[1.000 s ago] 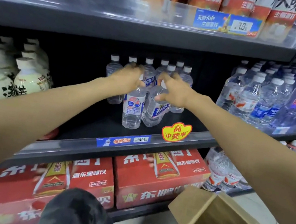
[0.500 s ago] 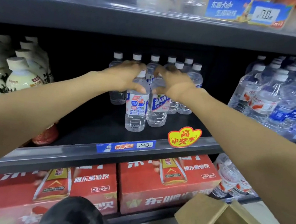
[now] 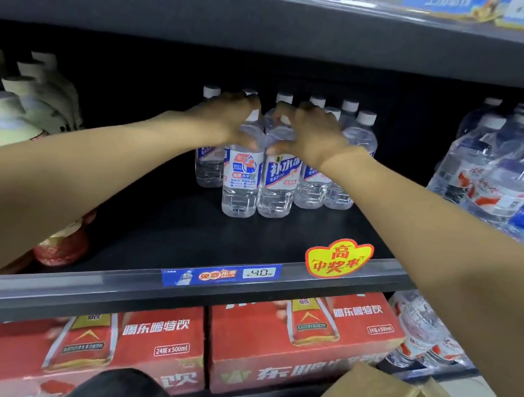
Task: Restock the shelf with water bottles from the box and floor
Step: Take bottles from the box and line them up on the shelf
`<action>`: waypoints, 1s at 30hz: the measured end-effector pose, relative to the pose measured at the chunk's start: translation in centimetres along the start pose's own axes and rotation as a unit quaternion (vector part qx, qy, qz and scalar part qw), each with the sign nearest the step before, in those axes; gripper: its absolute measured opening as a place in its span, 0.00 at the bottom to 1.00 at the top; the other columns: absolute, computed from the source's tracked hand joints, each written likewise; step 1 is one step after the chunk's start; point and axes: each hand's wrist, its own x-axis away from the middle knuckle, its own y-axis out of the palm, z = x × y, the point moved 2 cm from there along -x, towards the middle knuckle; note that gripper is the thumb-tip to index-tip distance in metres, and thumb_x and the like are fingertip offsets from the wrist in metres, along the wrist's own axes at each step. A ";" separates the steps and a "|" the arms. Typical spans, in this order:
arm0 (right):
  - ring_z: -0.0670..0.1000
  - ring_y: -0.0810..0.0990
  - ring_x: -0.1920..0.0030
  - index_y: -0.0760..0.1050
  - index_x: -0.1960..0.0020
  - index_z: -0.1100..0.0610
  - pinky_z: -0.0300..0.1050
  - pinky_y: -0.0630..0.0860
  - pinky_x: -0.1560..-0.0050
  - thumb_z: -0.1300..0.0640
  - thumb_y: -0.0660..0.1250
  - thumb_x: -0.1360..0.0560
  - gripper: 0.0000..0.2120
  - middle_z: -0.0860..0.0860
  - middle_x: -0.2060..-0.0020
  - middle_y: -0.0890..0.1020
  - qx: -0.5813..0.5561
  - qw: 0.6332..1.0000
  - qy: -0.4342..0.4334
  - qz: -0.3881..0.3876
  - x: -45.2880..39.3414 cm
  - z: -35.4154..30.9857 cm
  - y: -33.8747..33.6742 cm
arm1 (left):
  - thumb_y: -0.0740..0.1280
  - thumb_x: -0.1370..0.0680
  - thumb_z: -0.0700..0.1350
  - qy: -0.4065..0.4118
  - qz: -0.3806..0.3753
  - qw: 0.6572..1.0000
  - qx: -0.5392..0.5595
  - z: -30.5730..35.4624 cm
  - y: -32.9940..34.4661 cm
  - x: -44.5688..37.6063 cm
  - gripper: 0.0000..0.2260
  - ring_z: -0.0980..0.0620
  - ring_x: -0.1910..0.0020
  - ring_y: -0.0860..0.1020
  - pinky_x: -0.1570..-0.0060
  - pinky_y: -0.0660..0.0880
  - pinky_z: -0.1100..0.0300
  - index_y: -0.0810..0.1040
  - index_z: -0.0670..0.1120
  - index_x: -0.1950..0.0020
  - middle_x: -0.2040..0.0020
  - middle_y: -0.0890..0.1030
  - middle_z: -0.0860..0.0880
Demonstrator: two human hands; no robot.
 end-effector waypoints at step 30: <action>0.59 0.70 0.33 0.70 0.33 0.50 0.51 0.71 0.42 0.49 0.73 0.29 0.26 0.55 0.34 0.71 -0.017 1.000 0.014 0.007 -2.7 1.2 1.3 | 0.72 0.28 0.57 0.016 0.018 0.999 -0.042 -0.5 0.8 -2.9 0.27 0.42 0.45 0.76 0.52 0.73 0.53 0.69 0.43 0.37 0.43 0.77 0.42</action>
